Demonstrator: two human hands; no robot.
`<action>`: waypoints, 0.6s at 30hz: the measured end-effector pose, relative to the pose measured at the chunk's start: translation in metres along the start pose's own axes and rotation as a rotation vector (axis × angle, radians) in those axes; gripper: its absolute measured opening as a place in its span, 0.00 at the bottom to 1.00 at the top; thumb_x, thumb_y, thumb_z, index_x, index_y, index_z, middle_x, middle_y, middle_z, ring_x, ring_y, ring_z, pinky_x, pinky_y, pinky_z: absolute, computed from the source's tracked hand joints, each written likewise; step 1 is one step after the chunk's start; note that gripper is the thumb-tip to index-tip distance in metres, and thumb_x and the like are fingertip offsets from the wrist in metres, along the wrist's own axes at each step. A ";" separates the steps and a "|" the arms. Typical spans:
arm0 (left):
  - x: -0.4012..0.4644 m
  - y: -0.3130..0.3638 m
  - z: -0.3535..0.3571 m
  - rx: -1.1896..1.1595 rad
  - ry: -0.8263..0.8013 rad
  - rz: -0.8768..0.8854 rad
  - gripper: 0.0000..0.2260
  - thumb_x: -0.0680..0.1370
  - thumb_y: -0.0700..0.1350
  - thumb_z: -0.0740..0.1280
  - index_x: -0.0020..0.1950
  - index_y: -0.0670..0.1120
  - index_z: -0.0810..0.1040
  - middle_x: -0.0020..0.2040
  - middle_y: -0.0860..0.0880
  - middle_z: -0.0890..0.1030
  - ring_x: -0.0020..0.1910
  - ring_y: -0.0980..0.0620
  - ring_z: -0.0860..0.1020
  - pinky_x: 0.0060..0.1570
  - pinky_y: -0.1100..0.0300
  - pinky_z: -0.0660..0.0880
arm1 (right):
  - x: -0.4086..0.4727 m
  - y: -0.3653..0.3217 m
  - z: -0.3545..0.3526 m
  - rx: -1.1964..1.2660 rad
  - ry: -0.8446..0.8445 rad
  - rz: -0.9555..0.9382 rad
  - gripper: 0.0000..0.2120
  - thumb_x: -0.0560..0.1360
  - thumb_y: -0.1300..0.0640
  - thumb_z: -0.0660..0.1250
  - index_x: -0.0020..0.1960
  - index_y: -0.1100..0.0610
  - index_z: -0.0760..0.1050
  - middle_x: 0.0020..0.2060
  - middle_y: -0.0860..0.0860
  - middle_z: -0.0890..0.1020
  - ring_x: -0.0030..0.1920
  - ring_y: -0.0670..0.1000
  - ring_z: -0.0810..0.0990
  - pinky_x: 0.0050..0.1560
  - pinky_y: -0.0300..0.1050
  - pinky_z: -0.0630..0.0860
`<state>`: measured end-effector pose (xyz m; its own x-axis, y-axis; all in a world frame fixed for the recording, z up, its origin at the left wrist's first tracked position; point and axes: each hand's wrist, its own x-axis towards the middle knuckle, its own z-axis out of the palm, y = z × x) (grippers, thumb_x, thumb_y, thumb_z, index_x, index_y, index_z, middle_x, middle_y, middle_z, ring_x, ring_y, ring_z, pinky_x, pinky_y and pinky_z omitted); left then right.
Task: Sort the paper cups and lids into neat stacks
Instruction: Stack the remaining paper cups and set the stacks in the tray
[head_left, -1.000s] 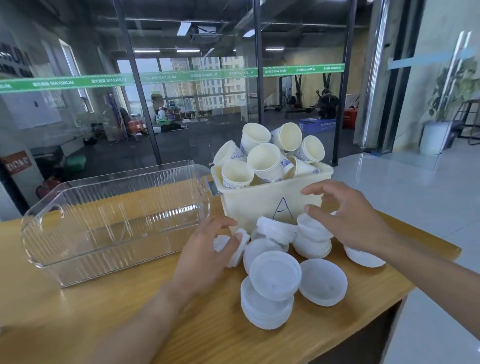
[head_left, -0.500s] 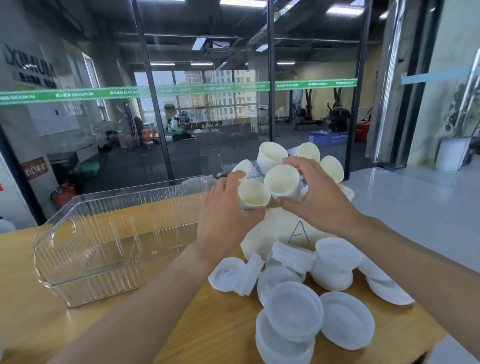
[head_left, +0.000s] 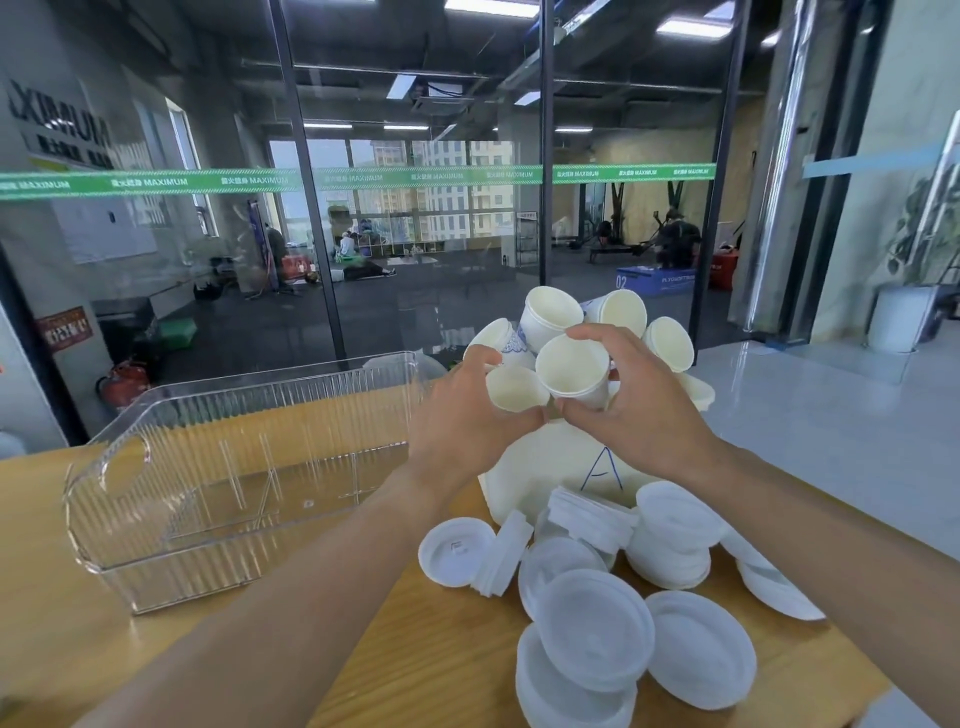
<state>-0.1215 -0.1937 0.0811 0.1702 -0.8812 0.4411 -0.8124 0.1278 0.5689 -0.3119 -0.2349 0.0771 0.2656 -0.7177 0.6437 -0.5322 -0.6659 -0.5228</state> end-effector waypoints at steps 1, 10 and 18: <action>0.000 0.000 0.000 -0.018 0.029 0.012 0.36 0.68 0.70 0.76 0.69 0.55 0.69 0.63 0.57 0.81 0.59 0.50 0.80 0.51 0.49 0.80 | 0.000 -0.001 -0.001 0.016 0.018 0.002 0.33 0.71 0.53 0.79 0.72 0.46 0.69 0.68 0.44 0.75 0.66 0.50 0.74 0.66 0.58 0.74; -0.043 -0.015 -0.034 -0.544 0.364 0.087 0.30 0.72 0.52 0.80 0.69 0.55 0.69 0.59 0.60 0.79 0.56 0.64 0.79 0.53 0.67 0.78 | -0.019 -0.053 0.004 0.233 0.133 -0.026 0.31 0.72 0.54 0.79 0.66 0.38 0.66 0.58 0.30 0.74 0.58 0.30 0.73 0.54 0.25 0.70; -0.116 -0.089 -0.081 -0.538 0.463 0.058 0.31 0.73 0.54 0.77 0.72 0.51 0.68 0.63 0.55 0.79 0.58 0.57 0.81 0.55 0.59 0.80 | -0.075 -0.130 0.056 0.443 -0.060 -0.003 0.32 0.72 0.53 0.79 0.70 0.41 0.67 0.60 0.34 0.77 0.60 0.38 0.77 0.60 0.35 0.75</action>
<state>-0.0239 -0.0658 0.0359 0.4516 -0.5977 0.6624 -0.4595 0.4807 0.7469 -0.2172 -0.1060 0.0656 0.3192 -0.7177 0.6188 -0.1388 -0.6814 -0.7186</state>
